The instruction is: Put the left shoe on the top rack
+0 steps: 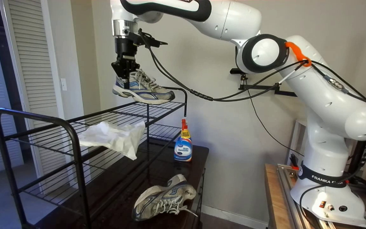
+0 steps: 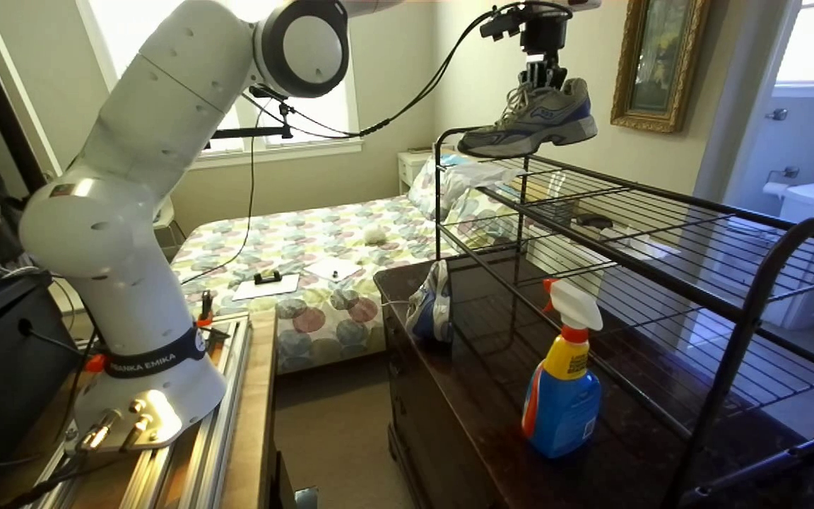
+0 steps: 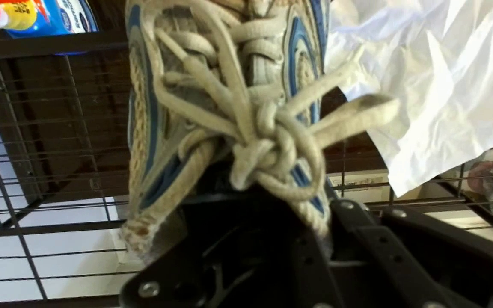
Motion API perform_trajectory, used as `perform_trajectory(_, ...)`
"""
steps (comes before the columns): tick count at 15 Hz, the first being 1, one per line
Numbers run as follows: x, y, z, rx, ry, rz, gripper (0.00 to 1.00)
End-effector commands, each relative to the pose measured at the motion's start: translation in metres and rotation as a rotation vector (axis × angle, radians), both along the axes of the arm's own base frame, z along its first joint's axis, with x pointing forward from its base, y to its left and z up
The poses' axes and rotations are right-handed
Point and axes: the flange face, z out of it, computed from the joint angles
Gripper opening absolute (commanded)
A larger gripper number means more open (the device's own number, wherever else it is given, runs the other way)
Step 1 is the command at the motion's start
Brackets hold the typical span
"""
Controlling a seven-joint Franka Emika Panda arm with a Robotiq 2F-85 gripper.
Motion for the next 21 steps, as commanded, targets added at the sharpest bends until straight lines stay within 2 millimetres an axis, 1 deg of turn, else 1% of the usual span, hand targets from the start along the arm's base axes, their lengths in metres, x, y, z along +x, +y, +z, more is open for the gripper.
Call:
perform_trajectory(1,0.000,0.002,0.001,0.007,-0.002,0.018,0.08)
perform_trajectory(4,0.000,0.002,0.004,0.011,-0.006,0.034,0.08)
perform_trajectory(5,0.000,0.001,0.005,0.012,-0.006,0.034,0.02)
perform_trajectory(8,0.009,-0.002,0.001,-0.063,-0.050,0.075,0.02)
perform_trajectory(11,0.021,-0.008,-0.007,-0.036,-0.090,0.159,0.02)
perform_trajectory(16,0.032,-0.007,-0.028,0.013,-0.092,0.272,0.02)
perform_trajectory(21,0.035,-0.005,-0.054,0.059,-0.028,0.197,0.02)
